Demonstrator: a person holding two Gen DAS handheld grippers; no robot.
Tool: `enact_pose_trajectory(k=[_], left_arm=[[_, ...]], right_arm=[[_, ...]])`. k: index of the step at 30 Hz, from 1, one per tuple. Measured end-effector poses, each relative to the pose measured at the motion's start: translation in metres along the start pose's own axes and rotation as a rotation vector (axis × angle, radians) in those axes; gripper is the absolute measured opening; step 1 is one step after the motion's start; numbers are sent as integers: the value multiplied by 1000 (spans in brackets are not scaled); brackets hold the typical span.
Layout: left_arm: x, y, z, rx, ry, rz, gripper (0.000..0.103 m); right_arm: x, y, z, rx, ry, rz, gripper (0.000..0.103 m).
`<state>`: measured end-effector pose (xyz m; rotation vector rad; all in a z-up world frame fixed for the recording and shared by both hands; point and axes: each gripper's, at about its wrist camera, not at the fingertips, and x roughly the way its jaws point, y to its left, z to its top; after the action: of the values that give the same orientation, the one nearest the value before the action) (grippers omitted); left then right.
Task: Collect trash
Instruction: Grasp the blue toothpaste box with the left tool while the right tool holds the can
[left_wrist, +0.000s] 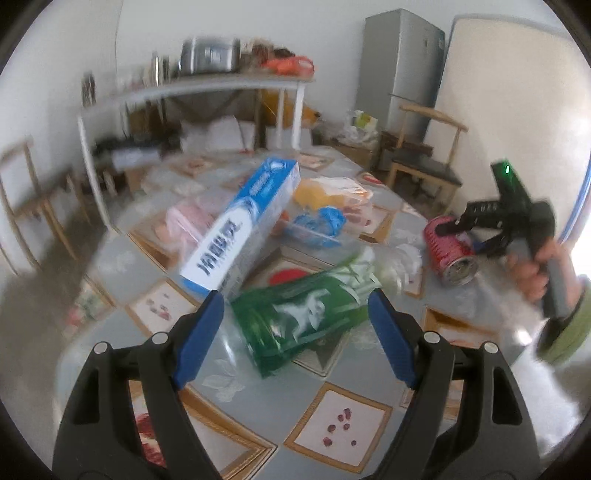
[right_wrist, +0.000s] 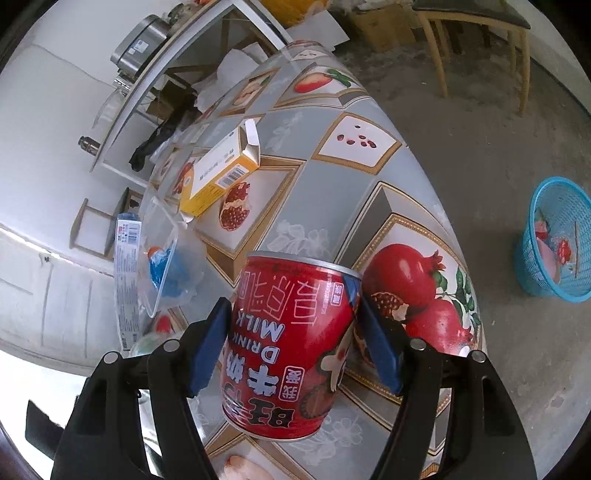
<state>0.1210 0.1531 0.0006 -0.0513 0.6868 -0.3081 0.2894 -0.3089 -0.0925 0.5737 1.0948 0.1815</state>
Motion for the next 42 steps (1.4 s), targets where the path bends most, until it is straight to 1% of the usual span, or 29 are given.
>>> enact_pose_trajectory(k=[2,4,9,11,14,15,17,18,21,23,26,28,31,34,35,37,39,42], left_arm=[[5,8,1,-33,31,-1,76],[8,9,0,-40,44,-7,76],[10,7,-2,-68,51,-38,76],[9,4,-4,-94,73,-96,76],[11,-4,-11,-137,116,-203,76],[12,-10,-15,-144,141,-250,76],[12,-20,-20,-127,160,-292,76],[11,-26,-21,-107,161,-299,76],[4,-33,-13,-29,122,-243,76],[1,-26,3,-10,83,-202,76],[2,-10,38,11,34,-128,76],[14,0,63,45,34,-76,76],[50,15,95,102,103,-27,76],[84,25,116,143,181,4,76],[93,29,121,146,207,3,75],[113,36,130,120,272,-18,70],[127,40,134,105,318,-33,67],[146,40,137,105,369,-18,63]], right_arm=[[0,0,-1,-5,-2,6,68],[0,-1,-1,-7,-3,14,68],[0,-4,-1,0,-1,37,68],[0,-4,-1,-1,-2,41,68],[0,-5,-1,1,-2,48,68],[0,-6,-1,3,-2,51,68],[0,-6,-1,3,-3,54,68],[1,-6,-1,1,-3,55,68],[1,-6,-1,-5,-2,56,68],[1,-5,0,-8,-2,56,68],[2,-5,0,-12,-3,57,68],[2,-5,0,-13,-3,59,68],[2,-5,-1,-12,-2,61,68],[2,-5,-1,-12,-2,63,68],[2,-5,-1,-12,-1,65,68],[3,-5,-1,-12,-1,64,68],[3,-5,0,-16,0,63,68],[3,-4,0,-23,2,61,68]])
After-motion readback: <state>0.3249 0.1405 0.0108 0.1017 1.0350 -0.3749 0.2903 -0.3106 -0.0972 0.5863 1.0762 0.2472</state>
